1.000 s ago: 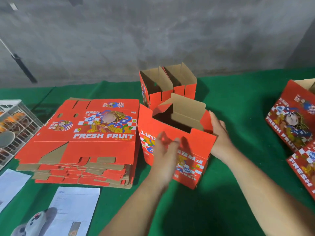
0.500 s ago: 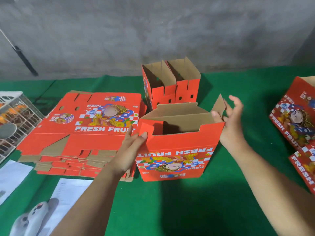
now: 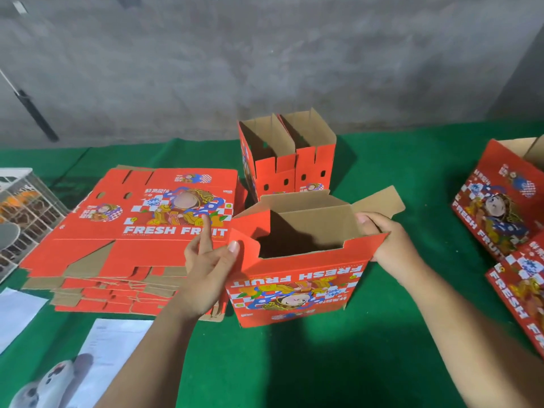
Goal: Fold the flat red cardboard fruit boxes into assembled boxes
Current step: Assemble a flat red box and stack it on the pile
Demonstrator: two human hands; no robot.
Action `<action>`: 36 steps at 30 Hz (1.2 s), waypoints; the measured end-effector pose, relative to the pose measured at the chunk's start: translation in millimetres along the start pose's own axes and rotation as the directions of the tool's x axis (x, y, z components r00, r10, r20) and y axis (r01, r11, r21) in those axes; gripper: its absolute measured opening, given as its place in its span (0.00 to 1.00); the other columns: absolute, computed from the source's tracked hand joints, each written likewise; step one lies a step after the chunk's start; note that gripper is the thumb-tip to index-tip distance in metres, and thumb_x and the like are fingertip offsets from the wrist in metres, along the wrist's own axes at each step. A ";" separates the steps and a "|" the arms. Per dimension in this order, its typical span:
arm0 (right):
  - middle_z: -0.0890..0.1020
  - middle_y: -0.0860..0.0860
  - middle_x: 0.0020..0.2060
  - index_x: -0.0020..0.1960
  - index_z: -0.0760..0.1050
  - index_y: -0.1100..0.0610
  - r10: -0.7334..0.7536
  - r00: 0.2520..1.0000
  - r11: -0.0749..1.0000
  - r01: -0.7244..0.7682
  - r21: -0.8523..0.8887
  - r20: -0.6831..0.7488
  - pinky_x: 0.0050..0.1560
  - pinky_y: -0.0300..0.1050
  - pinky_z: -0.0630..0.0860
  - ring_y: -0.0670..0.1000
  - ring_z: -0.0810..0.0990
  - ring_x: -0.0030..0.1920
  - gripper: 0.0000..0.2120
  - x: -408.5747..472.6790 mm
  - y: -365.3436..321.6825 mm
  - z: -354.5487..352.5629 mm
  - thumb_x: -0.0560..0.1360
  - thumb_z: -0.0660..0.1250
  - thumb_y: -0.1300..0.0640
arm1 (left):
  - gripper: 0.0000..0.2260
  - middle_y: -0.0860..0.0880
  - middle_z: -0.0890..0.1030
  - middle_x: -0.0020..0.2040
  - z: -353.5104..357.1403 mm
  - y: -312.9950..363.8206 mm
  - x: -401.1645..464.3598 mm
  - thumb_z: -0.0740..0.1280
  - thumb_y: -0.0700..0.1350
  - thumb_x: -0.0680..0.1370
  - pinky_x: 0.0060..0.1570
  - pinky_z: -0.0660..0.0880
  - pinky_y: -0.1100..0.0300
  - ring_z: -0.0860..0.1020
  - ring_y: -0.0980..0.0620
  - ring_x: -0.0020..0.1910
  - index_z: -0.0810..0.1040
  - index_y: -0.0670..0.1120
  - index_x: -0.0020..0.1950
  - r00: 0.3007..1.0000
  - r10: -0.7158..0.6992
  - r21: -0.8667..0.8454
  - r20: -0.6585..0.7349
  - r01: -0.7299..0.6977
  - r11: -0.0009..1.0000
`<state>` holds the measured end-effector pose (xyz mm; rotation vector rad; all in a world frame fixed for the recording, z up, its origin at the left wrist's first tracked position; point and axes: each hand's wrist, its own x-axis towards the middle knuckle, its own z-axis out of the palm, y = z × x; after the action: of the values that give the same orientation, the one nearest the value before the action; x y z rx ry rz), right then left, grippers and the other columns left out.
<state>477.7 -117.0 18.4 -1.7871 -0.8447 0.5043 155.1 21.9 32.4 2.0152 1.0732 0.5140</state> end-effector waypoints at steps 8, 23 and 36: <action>0.78 0.52 0.71 0.72 0.76 0.43 0.208 0.965 0.930 -0.245 0.273 0.157 0.75 0.61 0.68 0.55 0.76 0.71 0.43 -16.2 -3.8 5.5 0.71 0.43 0.22 | 0.24 0.60 0.27 0.81 3.8 3.8 -0.8 0.47 0.78 0.74 0.77 0.45 0.44 0.38 0.56 0.79 0.78 0.70 0.48 0.995 -0.008 -0.003 -0.096 0.007 1.000; 0.64 0.56 0.72 0.78 0.62 0.48 -0.289 0.896 0.848 0.077 -0.525 -0.336 0.69 0.56 0.61 0.63 0.64 0.70 0.40 -24.2 -10.3 50.6 0.70 0.74 0.57 | 0.39 0.43 0.65 0.77 43.0 -0.1 31.8 0.69 0.57 0.81 0.70 0.58 0.42 0.62 0.39 0.69 0.51 0.53 0.85 0.920 -0.056 0.146 -0.389 0.122 0.982; 0.50 0.51 0.85 0.85 0.44 0.43 -0.136 0.975 0.369 0.214 -0.905 0.176 0.70 0.55 0.54 0.57 0.61 0.75 0.35 3.6 -40.4 101.6 0.79 0.45 0.41 | 0.10 0.48 0.74 0.66 50.6 -0.5 27.9 0.70 0.41 0.77 0.57 0.67 0.47 0.71 0.40 0.58 0.77 0.47 0.58 0.899 0.276 0.368 -0.338 -0.144 0.919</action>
<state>398.3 -41.8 19.2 -2.6535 -1.5579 -0.1524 203.4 22.5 0.7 2.4151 1.2429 0.9281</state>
